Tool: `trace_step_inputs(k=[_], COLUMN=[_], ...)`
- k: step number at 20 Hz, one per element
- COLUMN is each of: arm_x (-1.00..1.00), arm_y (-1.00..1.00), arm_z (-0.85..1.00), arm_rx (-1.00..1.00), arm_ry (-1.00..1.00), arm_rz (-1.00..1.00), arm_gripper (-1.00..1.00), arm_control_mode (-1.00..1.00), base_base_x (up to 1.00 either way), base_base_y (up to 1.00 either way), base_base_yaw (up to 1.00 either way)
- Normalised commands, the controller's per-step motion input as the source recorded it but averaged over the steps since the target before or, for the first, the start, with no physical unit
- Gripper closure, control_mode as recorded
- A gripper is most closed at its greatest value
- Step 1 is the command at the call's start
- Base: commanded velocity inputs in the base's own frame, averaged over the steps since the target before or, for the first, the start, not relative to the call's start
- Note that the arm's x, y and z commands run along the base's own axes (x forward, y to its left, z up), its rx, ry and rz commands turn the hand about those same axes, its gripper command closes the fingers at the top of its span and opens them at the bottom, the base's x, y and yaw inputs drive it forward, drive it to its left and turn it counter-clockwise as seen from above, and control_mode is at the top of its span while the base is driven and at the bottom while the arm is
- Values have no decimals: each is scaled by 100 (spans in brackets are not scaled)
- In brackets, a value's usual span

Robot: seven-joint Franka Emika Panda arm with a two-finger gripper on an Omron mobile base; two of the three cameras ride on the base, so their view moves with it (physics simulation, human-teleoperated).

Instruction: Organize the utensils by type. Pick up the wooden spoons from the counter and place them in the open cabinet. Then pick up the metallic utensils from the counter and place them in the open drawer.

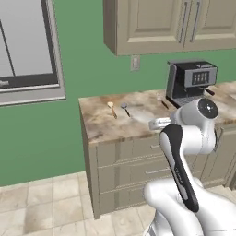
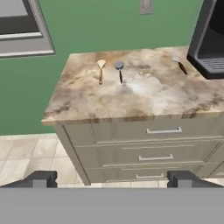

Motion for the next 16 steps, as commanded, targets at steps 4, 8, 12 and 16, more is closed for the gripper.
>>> trace_step_inputs(k=[4, 8, 12, 16], arm_x=[0, 0, 0, 0], arm_y=[0, 0, 0, 0], arm_z=[0, 0, 0, 0], arm_rx=[0, 0, 0, 0], arm_ry=[0, 0, 0, 0], arm_rz=[0, 0, 0, 0], arm_gripper=[-100, -100, -100, -100], arm_control_mode=[100, 100, 100, 100], base_base_x=[58, 46, 22, 33], base_base_y=[34, 30, 12, 13], base_base_yaw=[-4, -3, 0, 0])
